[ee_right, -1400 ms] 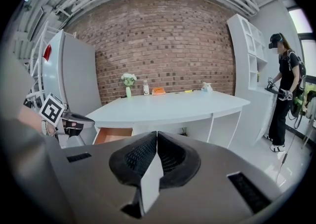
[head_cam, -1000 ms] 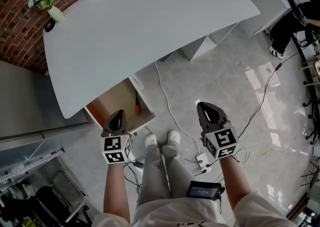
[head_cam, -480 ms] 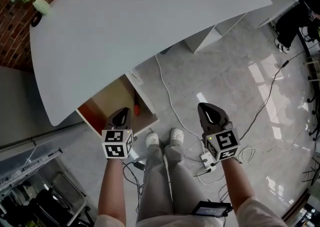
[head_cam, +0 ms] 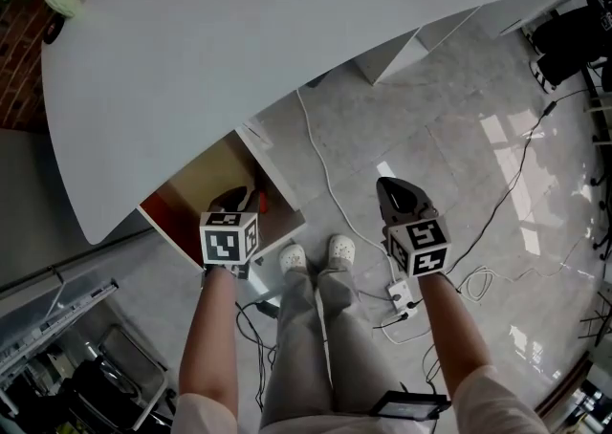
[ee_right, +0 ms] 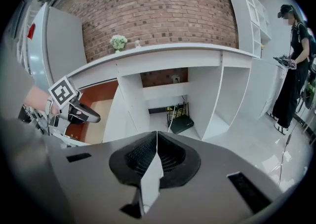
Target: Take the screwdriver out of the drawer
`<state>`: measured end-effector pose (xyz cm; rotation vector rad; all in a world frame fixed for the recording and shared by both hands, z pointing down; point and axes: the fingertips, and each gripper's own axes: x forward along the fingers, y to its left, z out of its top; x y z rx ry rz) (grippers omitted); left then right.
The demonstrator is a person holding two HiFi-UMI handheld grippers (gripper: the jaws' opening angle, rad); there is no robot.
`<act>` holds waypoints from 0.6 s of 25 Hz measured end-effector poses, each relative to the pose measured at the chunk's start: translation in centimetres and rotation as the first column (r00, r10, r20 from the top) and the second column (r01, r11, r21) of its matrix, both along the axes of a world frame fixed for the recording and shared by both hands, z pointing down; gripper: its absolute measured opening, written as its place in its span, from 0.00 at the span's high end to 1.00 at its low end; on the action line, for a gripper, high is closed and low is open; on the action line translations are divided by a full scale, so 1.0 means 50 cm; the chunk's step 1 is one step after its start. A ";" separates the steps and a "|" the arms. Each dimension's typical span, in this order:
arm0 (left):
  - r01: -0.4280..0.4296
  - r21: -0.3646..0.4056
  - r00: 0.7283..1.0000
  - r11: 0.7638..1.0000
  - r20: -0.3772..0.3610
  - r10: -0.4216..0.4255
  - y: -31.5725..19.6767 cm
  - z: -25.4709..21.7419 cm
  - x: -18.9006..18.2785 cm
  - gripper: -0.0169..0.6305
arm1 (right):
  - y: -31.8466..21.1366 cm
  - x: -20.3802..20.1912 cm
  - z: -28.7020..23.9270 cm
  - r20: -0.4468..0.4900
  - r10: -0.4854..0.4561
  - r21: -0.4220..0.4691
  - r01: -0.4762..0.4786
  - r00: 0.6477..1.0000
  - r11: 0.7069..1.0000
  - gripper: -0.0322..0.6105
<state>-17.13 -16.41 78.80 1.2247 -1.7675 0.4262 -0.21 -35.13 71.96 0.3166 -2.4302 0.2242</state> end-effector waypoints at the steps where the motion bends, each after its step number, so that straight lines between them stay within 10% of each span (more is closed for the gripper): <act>1: -0.009 -0.016 1.000 1.000 -0.008 0.009 -0.005 0.012 -0.001 0.82 | -0.004 -0.002 0.017 -0.018 0.000 -0.003 0.000 1.000 1.000 0.92; 15: -0.020 -0.214 0.994 0.977 -0.105 -0.002 -0.023 0.149 -0.008 0.82 | -0.067 0.017 0.206 -0.268 0.117 -0.127 -0.156 0.956 0.980 0.92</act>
